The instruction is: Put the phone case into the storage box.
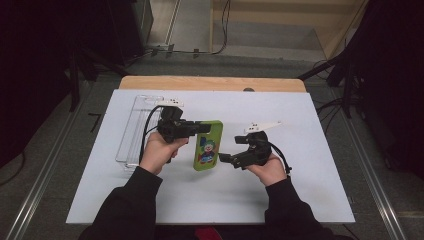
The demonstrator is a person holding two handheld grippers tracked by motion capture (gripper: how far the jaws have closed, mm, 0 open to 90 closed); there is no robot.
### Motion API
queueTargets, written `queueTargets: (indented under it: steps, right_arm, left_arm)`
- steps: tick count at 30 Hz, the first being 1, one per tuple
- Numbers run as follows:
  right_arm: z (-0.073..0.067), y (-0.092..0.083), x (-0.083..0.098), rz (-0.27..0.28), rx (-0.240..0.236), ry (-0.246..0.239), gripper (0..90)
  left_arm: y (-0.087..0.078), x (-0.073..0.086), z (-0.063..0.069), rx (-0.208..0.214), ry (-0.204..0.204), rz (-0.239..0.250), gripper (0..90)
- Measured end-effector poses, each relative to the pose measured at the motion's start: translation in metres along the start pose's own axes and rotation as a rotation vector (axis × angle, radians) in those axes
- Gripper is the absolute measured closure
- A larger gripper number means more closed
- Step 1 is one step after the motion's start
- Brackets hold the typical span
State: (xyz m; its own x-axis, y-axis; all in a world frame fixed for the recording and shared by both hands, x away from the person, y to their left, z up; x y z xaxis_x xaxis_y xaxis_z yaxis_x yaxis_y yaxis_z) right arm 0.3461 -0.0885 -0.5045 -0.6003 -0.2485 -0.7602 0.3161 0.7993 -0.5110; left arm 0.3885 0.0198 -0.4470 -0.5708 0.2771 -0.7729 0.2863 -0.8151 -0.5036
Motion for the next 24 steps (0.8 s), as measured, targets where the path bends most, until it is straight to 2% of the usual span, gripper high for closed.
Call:
queueTargets:
  steps: [4, 11, 18, 24]
  right_arm:
    - [0.0, -0.007, -0.003, 0.014, -0.015, -0.022, 0.0]
    - [-0.001, -0.015, -0.005, -0.007, -0.031, -0.057, 0.0]
    - [-0.003, -0.023, -0.007, -0.009, -0.069, -0.056, 0.0]
    - [-0.005, -0.03, -0.011, -0.002, -0.096, -0.052, 0.0]
  left_arm:
    - [0.0, 0.005, 0.002, 0.02, 0.023, -0.024, 77.3]
    - [0.0, 0.009, 0.01, 0.086, 0.044, -0.049, 77.3]
    - [-0.004, 0.012, 0.016, 0.125, 0.066, -0.061, 77.2]
    - [-0.002, 0.015, 0.021, 0.159, 0.065, -0.065, 77.2]
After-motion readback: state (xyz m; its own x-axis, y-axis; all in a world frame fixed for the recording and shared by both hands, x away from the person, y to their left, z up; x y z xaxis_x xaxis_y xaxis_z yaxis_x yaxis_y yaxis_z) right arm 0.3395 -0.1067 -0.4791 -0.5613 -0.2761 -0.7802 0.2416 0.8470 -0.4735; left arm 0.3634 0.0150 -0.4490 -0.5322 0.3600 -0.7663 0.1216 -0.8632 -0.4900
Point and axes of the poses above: each handheld gripper's, and its own axes: y roughly forward along the jaws, x roughly out of its underside, z roughly to its right, the point moved 10 cm from there along y, roughly forward along the jaws, and after that the axes turned 5 degrees about -x, right-handed, at the moved point
